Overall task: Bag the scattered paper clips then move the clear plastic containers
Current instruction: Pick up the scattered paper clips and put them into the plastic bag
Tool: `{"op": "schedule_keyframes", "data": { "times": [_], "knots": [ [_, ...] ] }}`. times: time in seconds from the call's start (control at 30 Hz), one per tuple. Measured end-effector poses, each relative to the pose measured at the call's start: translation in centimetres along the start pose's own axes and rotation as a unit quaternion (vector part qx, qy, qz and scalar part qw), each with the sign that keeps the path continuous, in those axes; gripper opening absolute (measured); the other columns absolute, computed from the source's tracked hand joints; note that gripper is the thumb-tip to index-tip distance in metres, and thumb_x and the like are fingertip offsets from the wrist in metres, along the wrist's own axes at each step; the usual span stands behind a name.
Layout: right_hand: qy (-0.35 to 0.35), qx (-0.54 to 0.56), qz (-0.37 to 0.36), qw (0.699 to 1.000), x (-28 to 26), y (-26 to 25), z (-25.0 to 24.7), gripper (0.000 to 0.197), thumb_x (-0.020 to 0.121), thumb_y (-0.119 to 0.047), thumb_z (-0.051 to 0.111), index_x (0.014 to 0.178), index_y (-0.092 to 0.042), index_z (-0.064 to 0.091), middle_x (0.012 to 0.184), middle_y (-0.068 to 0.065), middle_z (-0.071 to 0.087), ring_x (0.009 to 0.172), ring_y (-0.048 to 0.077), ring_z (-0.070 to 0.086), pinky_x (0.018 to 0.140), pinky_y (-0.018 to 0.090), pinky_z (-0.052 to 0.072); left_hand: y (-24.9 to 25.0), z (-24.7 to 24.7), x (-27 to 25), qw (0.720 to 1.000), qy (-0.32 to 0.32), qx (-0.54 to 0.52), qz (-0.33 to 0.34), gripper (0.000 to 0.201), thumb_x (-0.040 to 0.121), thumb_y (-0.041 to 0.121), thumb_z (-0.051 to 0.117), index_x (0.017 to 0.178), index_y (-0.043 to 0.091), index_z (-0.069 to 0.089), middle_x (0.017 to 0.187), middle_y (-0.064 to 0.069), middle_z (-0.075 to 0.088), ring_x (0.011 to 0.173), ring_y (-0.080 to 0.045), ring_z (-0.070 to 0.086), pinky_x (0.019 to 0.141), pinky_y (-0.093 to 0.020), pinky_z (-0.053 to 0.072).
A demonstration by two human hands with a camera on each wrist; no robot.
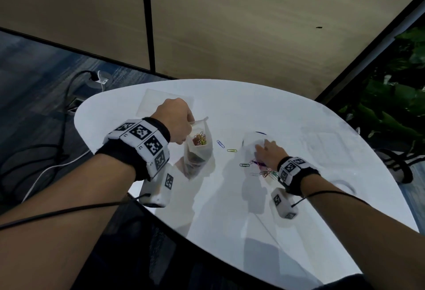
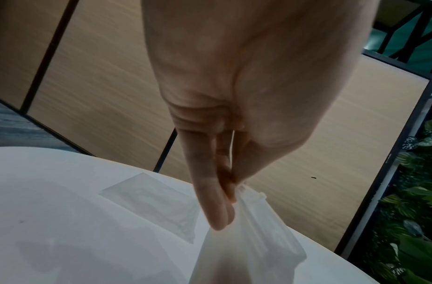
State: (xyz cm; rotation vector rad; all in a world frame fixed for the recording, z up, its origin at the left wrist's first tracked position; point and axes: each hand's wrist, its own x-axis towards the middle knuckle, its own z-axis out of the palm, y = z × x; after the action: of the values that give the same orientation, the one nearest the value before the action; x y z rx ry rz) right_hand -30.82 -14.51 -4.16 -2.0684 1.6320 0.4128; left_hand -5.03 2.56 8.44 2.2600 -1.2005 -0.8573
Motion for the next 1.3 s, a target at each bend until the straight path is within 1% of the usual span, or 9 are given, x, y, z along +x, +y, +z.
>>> {"op": "schedule_keyframes", "data": {
  "times": [0.27,0.4,0.5,0.63,0.77,0.87,0.97,1.07,1.3],
  "knots": [
    [-0.001,-0.02,-0.216,0.976,-2.2,-7.2,3.3,0.065,0.102,-0.043,0.033,0.155,-0.01,0.014,0.163,0.01,0.008,0.151,0.024,0.011,0.122,0.036,0.013,0.1,-0.1,-0.1,1.0,-0.007,-0.017,0.0,0.02,0.094,0.002,0.056,0.103,0.008,0.074,0.073,-0.014,0.073,0.067,-0.028,0.076,0.069,-0.042,0.065],
    [-0.021,-0.095,-0.339,0.936,-3.4,-9.6,5.4,0.06,0.096,-0.038,0.035,0.15,-0.012,0.028,0.155,0.011,0.029,0.142,0.03,0.029,0.117,0.047,0.028,0.6,0.0,-0.2,1.0,-0.008,-0.013,0.006,0.024,0.095,0.0,0.052,0.106,0.007,0.072,0.076,-0.015,0.073,0.07,-0.03,0.076,0.072,-0.043,0.065],
    [0.026,-0.246,-0.366,0.897,-3.9,-7.3,6.4,0.063,0.098,-0.034,0.033,0.152,-0.005,0.022,0.159,0.016,0.02,0.144,0.033,0.025,0.116,0.048,0.029,0.9,0.1,-0.2,1.0,-0.009,-0.017,0.005,0.025,0.095,-0.001,0.051,0.108,0.007,0.071,0.08,-0.017,0.074,0.073,-0.031,0.077,0.074,-0.044,0.065],
    [0.069,-0.316,-0.337,0.884,-5.9,-1.7,5.5,0.064,0.102,-0.039,0.022,0.155,-0.01,0.001,0.164,0.007,-0.005,0.151,0.025,0.0,0.122,0.047,0.006,1.3,0.3,-0.2,1.0,-0.017,-0.014,0.008,0.025,0.093,-0.001,0.053,0.106,0.008,0.072,0.079,-0.015,0.075,0.071,-0.029,0.077,0.073,-0.043,0.065],
    [0.049,-0.312,-0.259,0.913,-7.0,3.0,4.2,0.062,0.102,-0.039,0.023,0.155,-0.019,-0.001,0.164,-0.002,-0.009,0.151,0.029,-0.002,0.119,0.055,0.013,1.4,0.3,-0.4,1.0,-0.02,-0.007,0.01,0.023,0.094,0.001,0.054,0.107,0.009,0.072,0.082,-0.015,0.075,0.072,-0.029,0.077,0.073,-0.042,0.065],
    [0.046,-0.281,-0.239,0.928,-6.5,5.5,4.1,0.058,0.101,-0.029,0.03,0.154,-0.014,0.012,0.163,0.007,0.006,0.145,0.037,0.02,0.112,0.05,0.034,1.7,0.4,-0.5,1.0,-0.019,-0.006,0.008,0.023,0.095,0.002,0.054,0.109,0.009,0.071,0.083,-0.016,0.075,0.072,-0.028,0.076,0.073,-0.041,0.065],
    [0.097,-0.223,-0.276,0.93,-5.8,5.9,3.9,0.035,0.096,-0.01,0.049,0.129,-0.002,0.053,0.135,0.02,0.05,0.109,0.039,0.059,0.089,0.041,0.053,2.0,0.8,-0.5,1.0,-0.02,-0.004,0.008,0.024,0.095,0.001,0.055,0.111,0.009,0.071,0.084,-0.015,0.075,0.071,-0.026,0.076,0.072,-0.04,0.065],
    [0.128,-0.201,-0.287,0.928,-6.0,4.6,2.8,0.022,0.095,-0.008,0.049,0.1,0.0,0.068,0.104,0.015,0.063,0.089,0.036,0.063,0.077,0.039,0.052,2.1,1.1,-0.3,1.0,-0.024,0.001,0.007,0.024,0.095,0.002,0.055,0.111,0.01,0.072,0.081,-0.013,0.075,0.071,-0.025,0.076,0.071,-0.04,0.065],
    [0.148,-0.033,-0.121,0.981,-4.6,3.2,0.2,0.013,0.085,-0.015,0.065,0.09,-0.015,0.078,0.089,0.006,0.073,0.084,0.025,0.067,0.079,0.031,0.055,2.0,1.3,0.0,0.999,-0.027,0.011,0.013,0.024,0.095,0.004,0.056,0.11,0.009,0.073,0.08,-0.013,0.075,0.068,-0.024,0.076,0.069,-0.04,0.065]
  ]
}}
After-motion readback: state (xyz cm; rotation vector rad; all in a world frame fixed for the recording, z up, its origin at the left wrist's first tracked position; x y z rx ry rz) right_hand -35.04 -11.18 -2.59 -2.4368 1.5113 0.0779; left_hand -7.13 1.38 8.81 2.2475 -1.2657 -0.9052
